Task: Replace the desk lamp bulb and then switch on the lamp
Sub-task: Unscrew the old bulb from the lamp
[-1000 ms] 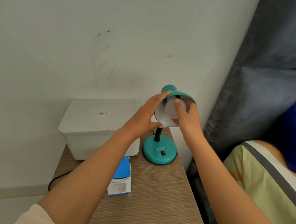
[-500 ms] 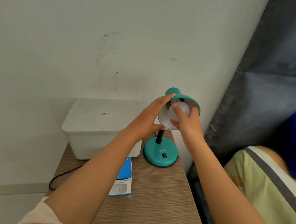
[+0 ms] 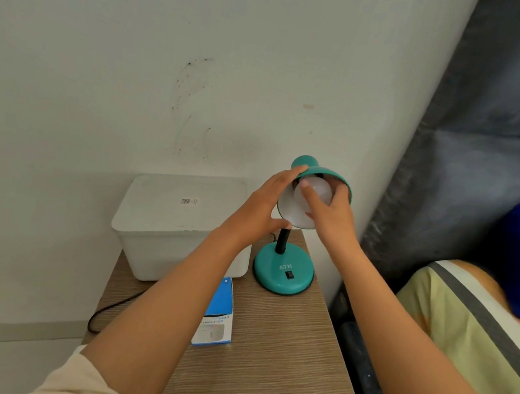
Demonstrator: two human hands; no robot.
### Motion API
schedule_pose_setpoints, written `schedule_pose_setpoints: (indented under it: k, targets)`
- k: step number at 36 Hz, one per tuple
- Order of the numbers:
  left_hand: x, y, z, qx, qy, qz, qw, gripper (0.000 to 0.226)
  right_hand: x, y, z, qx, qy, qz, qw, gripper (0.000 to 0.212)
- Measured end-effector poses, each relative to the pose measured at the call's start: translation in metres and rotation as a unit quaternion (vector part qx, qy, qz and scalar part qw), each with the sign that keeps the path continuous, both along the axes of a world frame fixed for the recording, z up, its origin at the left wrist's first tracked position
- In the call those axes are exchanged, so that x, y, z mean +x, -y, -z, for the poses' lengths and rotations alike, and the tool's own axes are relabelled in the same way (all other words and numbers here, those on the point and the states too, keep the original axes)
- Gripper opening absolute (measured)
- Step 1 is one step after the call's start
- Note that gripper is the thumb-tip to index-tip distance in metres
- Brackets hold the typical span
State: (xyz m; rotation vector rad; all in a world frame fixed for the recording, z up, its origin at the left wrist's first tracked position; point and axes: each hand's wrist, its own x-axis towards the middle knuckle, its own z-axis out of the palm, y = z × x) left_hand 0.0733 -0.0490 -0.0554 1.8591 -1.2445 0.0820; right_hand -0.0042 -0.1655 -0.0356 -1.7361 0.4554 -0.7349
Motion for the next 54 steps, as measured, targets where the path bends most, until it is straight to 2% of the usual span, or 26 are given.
schedule_pose_setpoints:
  k: [2, 4, 6, 8, 10, 13, 18, 23, 27, 28, 33, 42, 47, 50, 54]
  targets:
    - [0.0, 0.0, 0.0, 0.0, 0.0, 0.001, 1.0, 0.094, 0.002, 0.0, 0.001, 0.077, -0.005, -0.017, 0.997, 0.054]
    - [0.0, 0.0, 0.0, -0.002, -0.003, 0.003, 1.0, 0.093, 0.001, -0.001, -0.002, 0.077, -0.027, -0.026, 0.996, 0.052]
    - [-0.001, 0.0, 0.0, 0.0, -0.004, 0.003, 1.0, 0.094, 0.003, 0.0, 0.0, 0.024, -0.022, 0.006, 0.999, 0.052]
    - [0.0, 0.0, 0.0, 0.003, -0.002, 0.001, 1.0, 0.094, 0.003, 0.0, 0.001, 0.047, -0.005, 0.01, 0.999, 0.052]
    - [0.001, 0.0, 0.0, 0.002, 0.0, 0.002, 1.0, 0.092, 0.004, 0.002, 0.002, 0.127, -0.019, -0.017, 0.992, 0.049]
    - [0.004, -0.001, -0.001, 0.002, 0.001, 0.002, 1.0, 0.093, 0.002, 0.0, -0.002, 0.125, -0.039, -0.042, 0.99, 0.049]
    - [0.004, -0.003, 0.0, 0.004, -0.008, 0.001, 1.0, 0.096, 0.005, 0.001, 0.005, -0.095, -0.024, 0.041, 0.994, 0.044]
    - [0.003, -0.004, 0.001, 0.003, -0.026, -0.001, 1.0, 0.095, 0.006, -0.006, 0.008, -0.15, -0.039, 0.044, 0.987, 0.044]
    - [0.004, -0.003, 0.001, -0.003, -0.032, -0.006, 0.999, 0.094, 0.001, -0.009, 0.012, -0.328, -0.1, 0.068, 0.937, 0.06]
    - [0.003, -0.002, 0.0, -0.004, -0.034, -0.005, 0.999, 0.094, 0.0, -0.008, 0.013, -0.336, -0.1, 0.07, 0.934, 0.062]
    - [0.0, 0.002, -0.001, -0.005, -0.032, 0.001, 0.999, 0.094, 0.0, -0.005, 0.007, -0.197, -0.067, 0.063, 0.976, 0.059]
    - [-0.001, -0.001, -0.004, 0.018, -0.036, -0.001, 0.999, 0.095, -0.017, -0.004, 0.012, -0.185, -0.06, 0.051, 0.98, 0.054]
    - [-0.006, -0.003, -0.009, 0.037, -0.003, -0.007, 0.999, 0.092, -0.035, -0.007, 0.006, -0.166, -0.06, 0.042, 0.983, 0.053]
    - [-0.01, -0.009, -0.009, 0.046, -0.006, -0.037, 0.998, 0.091, -0.052, -0.014, 0.006, -0.149, -0.048, 0.047, 0.987, 0.051]
    - [-0.027, -0.031, 0.002, 0.031, -0.052, -0.108, 0.992, 0.076, -0.074, -0.03, 0.022, -0.133, -0.03, 0.047, 0.99, 0.049]
